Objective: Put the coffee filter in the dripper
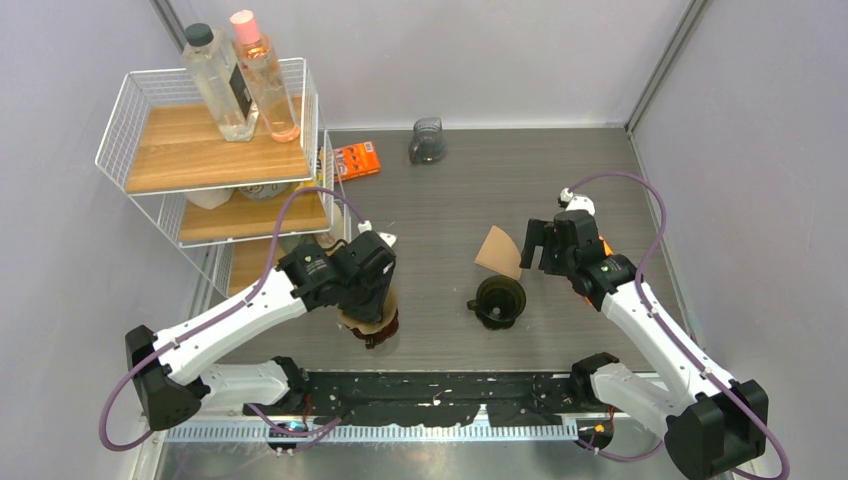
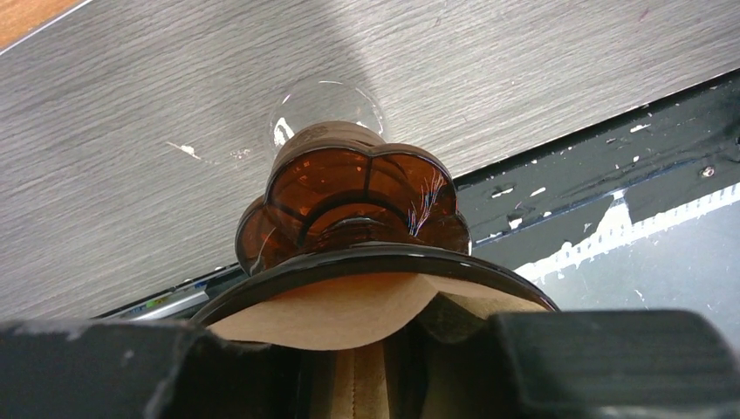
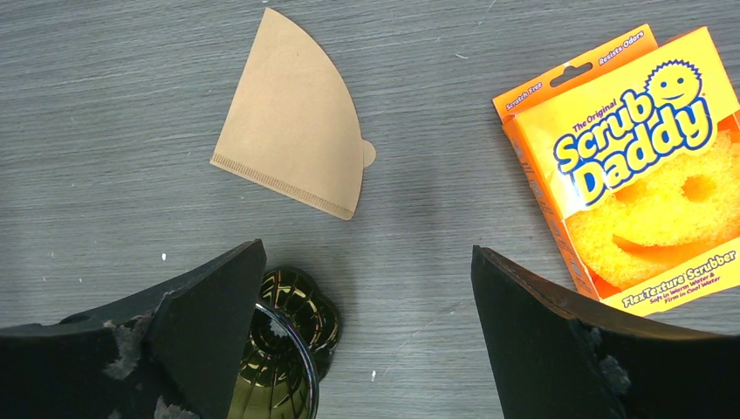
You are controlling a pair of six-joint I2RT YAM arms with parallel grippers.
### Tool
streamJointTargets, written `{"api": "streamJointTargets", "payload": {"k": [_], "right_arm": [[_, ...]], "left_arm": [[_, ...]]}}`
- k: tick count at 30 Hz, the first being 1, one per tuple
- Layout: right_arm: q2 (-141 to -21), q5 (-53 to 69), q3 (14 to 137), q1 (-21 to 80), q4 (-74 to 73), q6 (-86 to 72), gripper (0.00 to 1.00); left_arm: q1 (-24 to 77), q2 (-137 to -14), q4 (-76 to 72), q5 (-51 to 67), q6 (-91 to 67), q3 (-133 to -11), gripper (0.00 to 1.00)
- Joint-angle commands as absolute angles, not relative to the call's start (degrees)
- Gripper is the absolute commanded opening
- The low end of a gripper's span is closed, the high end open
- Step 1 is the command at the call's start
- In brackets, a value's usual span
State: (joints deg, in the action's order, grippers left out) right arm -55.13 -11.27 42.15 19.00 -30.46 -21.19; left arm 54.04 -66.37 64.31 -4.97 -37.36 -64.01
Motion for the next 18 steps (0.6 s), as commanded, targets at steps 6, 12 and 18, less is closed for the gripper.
{"api": "streamJointTargets", "payload": {"k": [6, 12, 18], "right_arm": [[-54.65, -12.37, 41.95, 18.81, -29.15, -21.28, 0.95], [-54.71, -12.47, 41.92, 18.76, -29.13, -21.32, 0.95], [-54.63, -12.49, 41.92, 18.81, -29.16, -21.27, 0.96]], "left_arm": [[54.31, -67.06, 65.99, -4.86, -37.97, -64.94, 0.39], [54.40, -67.30, 66.18, -4.42, -37.93, -65.68, 0.40], [54.56, -67.82, 66.52, -4.39, -37.89, -66.20, 0.43]]}}
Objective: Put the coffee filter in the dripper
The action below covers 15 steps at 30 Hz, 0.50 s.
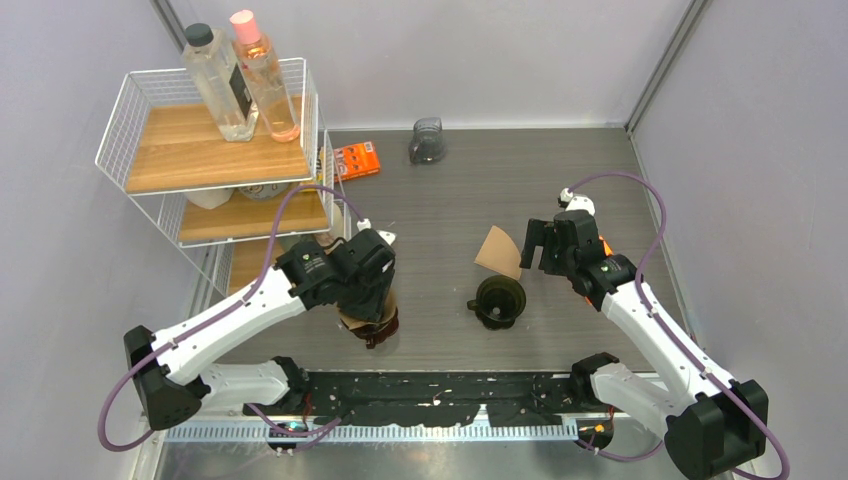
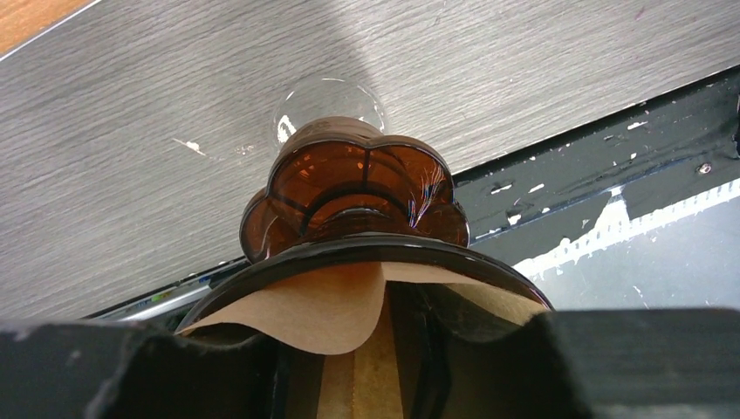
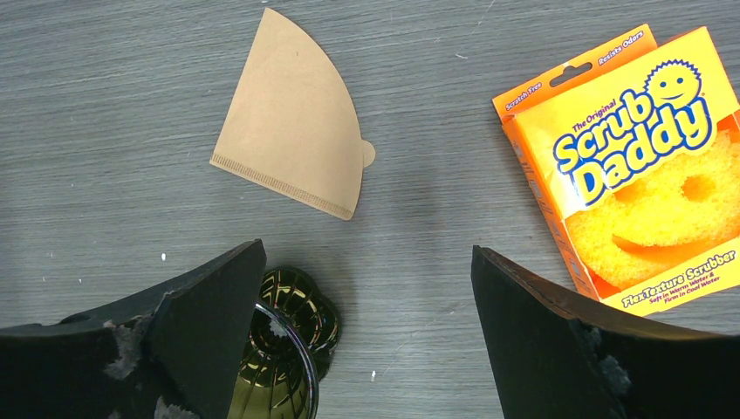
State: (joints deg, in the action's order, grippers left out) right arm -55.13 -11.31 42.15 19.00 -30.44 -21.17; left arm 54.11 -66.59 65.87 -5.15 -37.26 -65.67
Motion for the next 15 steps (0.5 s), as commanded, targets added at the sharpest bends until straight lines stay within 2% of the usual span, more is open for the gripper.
{"api": "streamJointTargets", "payload": {"k": [1, 10, 15], "right_arm": [[-54.65, -12.49, 41.92, 18.81, -29.17, -21.34, 0.95], [-54.59, -12.13, 41.94, 18.81, -29.11, -21.01, 0.96], [-54.49, -12.12, 41.94, 18.84, -29.10, -21.09, 0.95]], "left_arm": [[54.58, -67.92, 66.60, -4.44, -37.88, -66.29, 0.44], [54.82, -68.36, 67.19, -5.03, -38.06, -66.89, 0.51], [54.84, -68.51, 67.43, -5.01, -38.06, -67.13, 0.51]]}}
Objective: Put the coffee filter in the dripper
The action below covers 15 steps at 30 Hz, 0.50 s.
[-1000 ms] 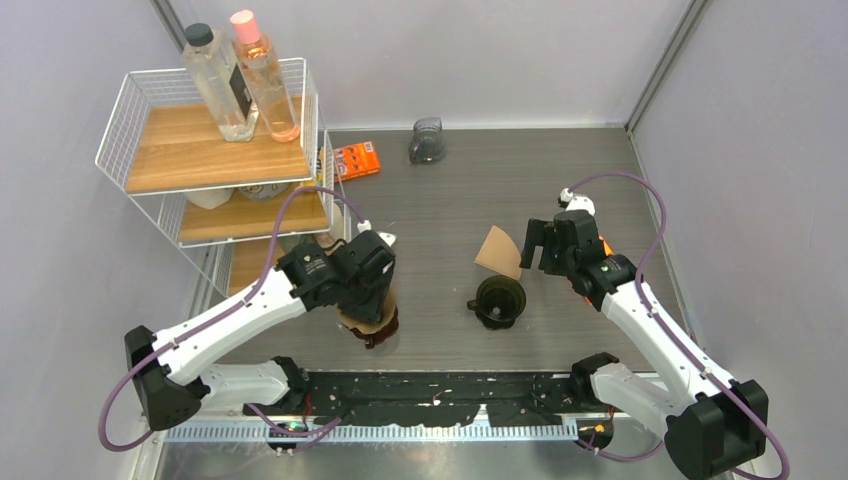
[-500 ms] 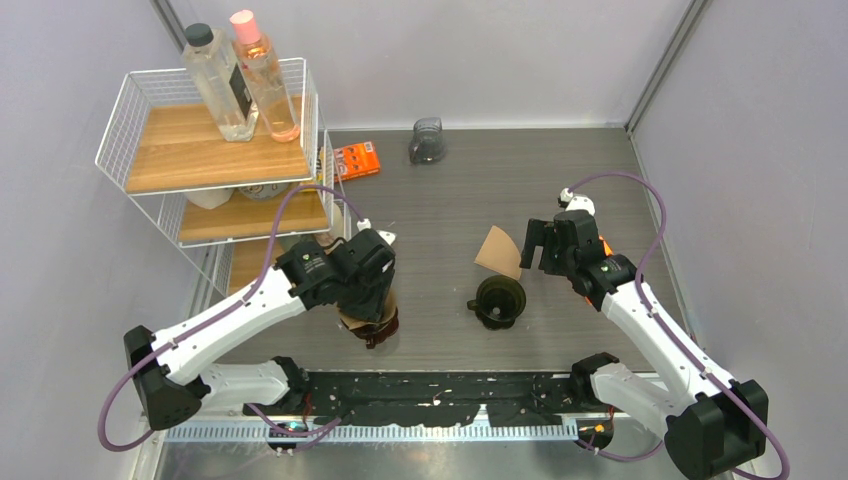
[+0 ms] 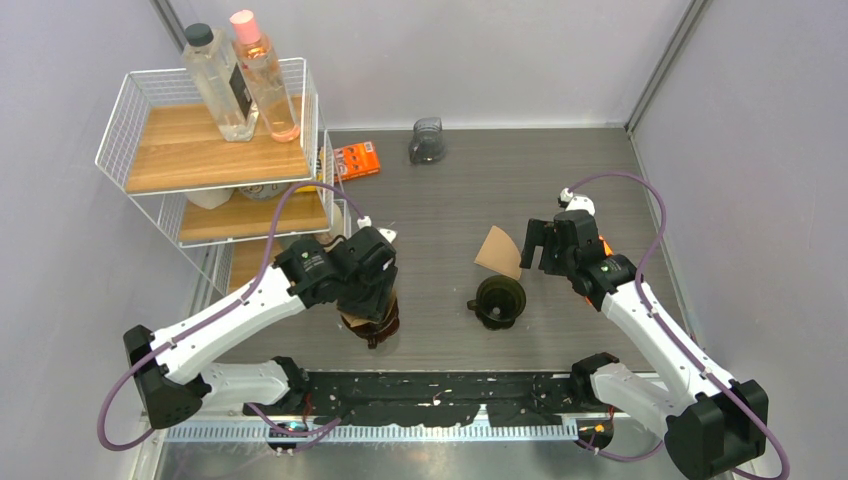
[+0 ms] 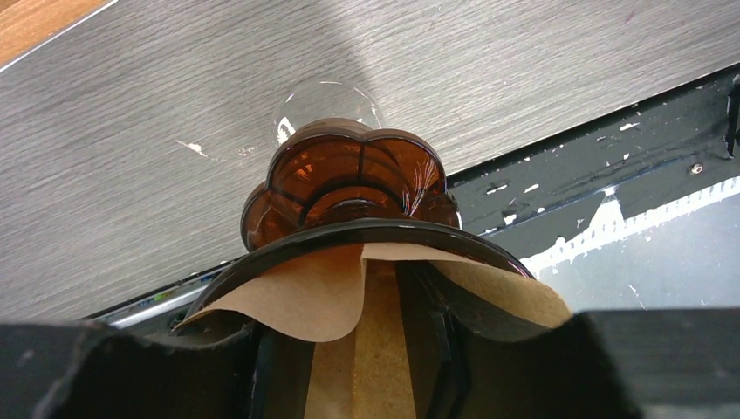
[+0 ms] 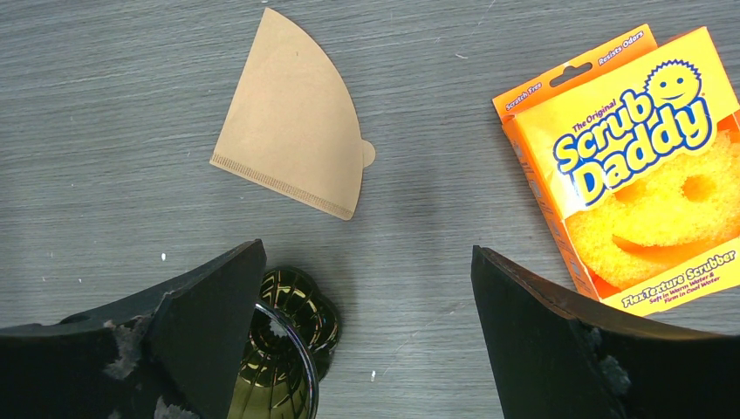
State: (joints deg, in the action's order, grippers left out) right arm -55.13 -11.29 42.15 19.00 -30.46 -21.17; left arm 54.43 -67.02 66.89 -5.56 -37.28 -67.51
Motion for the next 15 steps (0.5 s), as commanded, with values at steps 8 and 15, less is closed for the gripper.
{"api": "streamJointTargets", "payload": {"k": [8, 15], "right_arm": [[-54.66, -12.14, 41.98, 18.81, -29.17, -20.97, 0.96], [-54.62, -12.12, 42.07, 18.82, -29.11, -20.87, 0.95]], "left_arm": [[54.98, -68.68, 67.42, -4.84, -38.14, -67.22, 0.51], [55.30, -68.94, 67.07, -4.63, -38.14, -67.34, 0.39]]}}
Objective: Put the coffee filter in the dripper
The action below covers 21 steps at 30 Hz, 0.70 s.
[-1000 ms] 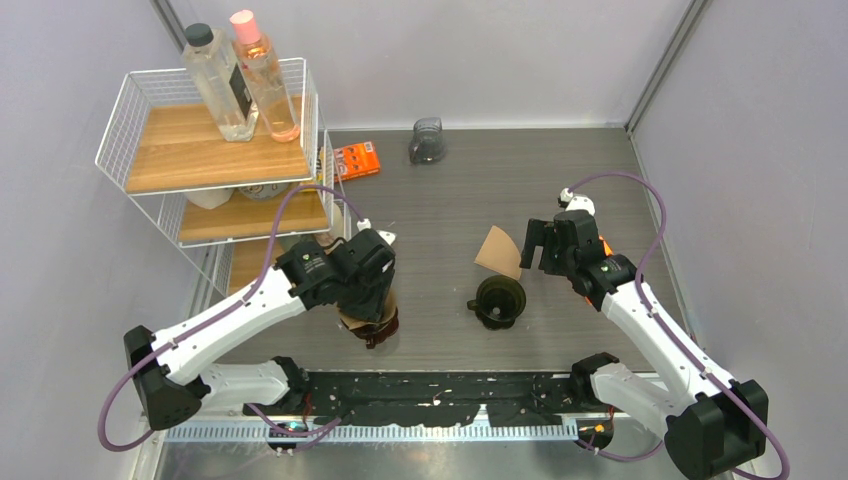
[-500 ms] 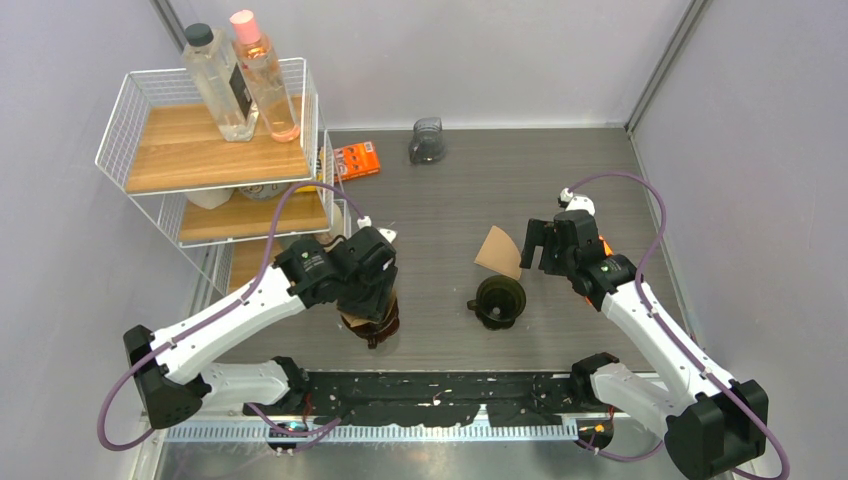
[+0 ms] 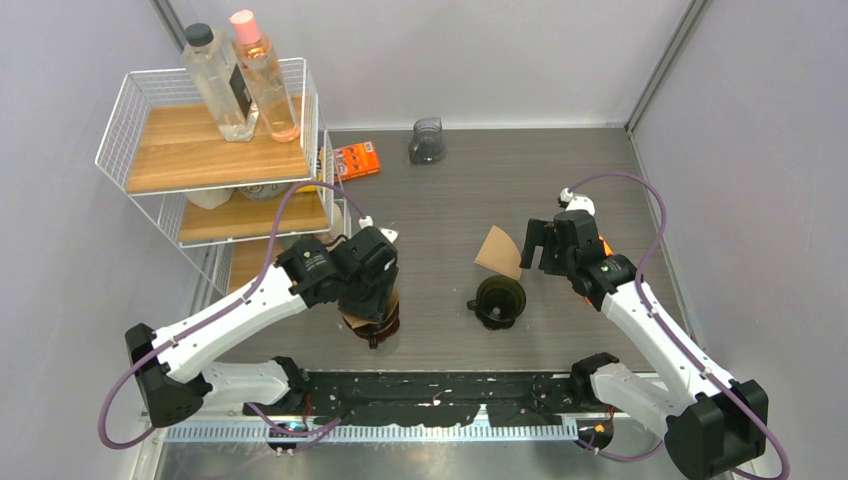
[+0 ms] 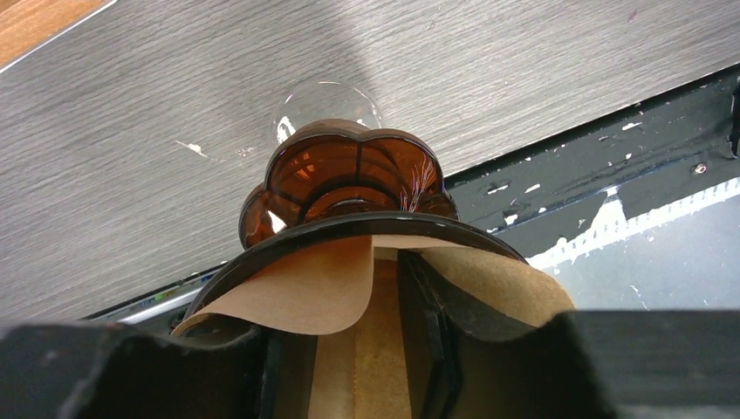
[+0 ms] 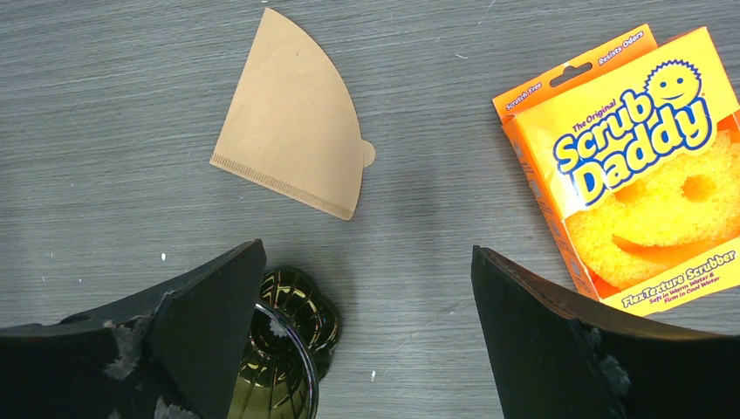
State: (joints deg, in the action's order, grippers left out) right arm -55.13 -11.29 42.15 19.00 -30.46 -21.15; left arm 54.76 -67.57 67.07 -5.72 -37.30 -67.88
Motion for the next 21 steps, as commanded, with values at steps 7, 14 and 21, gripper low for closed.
{"api": "streamJointTargets", "payload": {"k": [7, 14, 21], "right_arm": [[-54.73, -12.11, 42.03, 18.83, -29.16, -20.86, 0.95], [-54.42, -12.17, 42.02, 18.81, -29.12, -20.81, 0.96], [-54.08, -12.39, 41.97, 18.78, -29.15, -20.76, 0.95]], "left_arm": [[56.39, -69.36, 67.99, -5.94, -38.19, -68.93, 0.38], [57.07, -68.51, 69.23, -7.40, -38.40, -71.01, 0.38], [57.75, -67.13, 70.39, -9.44, -38.15, -73.09, 0.41]]}}
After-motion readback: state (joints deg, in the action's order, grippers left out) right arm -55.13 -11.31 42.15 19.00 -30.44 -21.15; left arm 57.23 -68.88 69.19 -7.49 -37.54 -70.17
